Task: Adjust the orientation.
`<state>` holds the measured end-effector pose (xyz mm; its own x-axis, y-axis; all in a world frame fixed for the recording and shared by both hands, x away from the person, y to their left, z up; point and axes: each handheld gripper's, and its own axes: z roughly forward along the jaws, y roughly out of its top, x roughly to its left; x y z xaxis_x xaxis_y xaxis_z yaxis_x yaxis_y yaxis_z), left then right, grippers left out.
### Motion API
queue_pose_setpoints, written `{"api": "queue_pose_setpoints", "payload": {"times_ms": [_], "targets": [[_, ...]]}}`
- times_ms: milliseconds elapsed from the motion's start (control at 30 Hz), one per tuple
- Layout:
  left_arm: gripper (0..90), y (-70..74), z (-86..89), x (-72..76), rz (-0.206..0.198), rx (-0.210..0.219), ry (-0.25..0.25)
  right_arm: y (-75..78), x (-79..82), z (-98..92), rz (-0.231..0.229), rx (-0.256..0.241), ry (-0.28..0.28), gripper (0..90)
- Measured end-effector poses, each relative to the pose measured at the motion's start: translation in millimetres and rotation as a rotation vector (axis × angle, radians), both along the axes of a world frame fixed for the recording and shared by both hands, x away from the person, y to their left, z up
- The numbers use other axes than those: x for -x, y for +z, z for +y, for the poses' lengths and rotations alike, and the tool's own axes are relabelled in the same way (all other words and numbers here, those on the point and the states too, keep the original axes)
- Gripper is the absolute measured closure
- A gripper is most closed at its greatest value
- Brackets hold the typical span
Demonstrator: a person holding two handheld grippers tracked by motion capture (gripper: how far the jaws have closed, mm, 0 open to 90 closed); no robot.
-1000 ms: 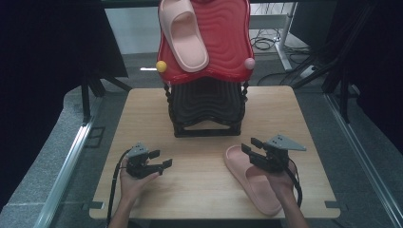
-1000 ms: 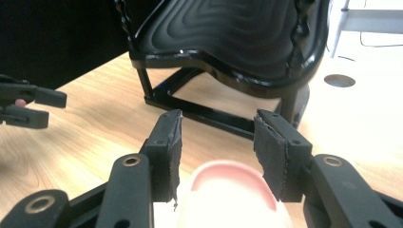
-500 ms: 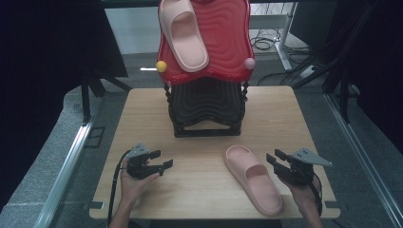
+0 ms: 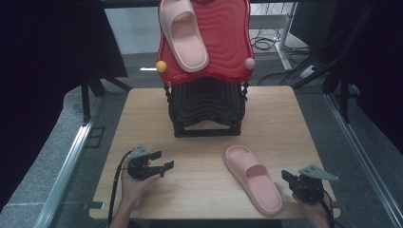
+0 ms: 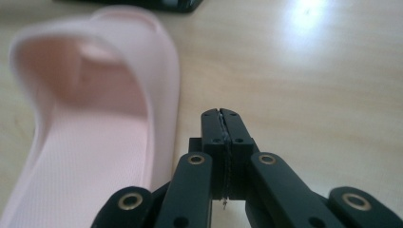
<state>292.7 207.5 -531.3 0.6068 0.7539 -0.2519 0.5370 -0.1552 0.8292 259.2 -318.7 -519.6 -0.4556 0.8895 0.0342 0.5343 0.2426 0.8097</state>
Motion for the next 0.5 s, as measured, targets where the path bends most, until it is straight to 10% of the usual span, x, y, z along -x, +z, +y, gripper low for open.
{"api": "queue_pose_setpoints", "payload": {"times_ms": [500], "targets": [[25.8,0.5,-4.3,0.6,-0.002,-0.003,-0.006,-15.5,25.6,28.4,0.077,0.073,0.13,90.0]]}}
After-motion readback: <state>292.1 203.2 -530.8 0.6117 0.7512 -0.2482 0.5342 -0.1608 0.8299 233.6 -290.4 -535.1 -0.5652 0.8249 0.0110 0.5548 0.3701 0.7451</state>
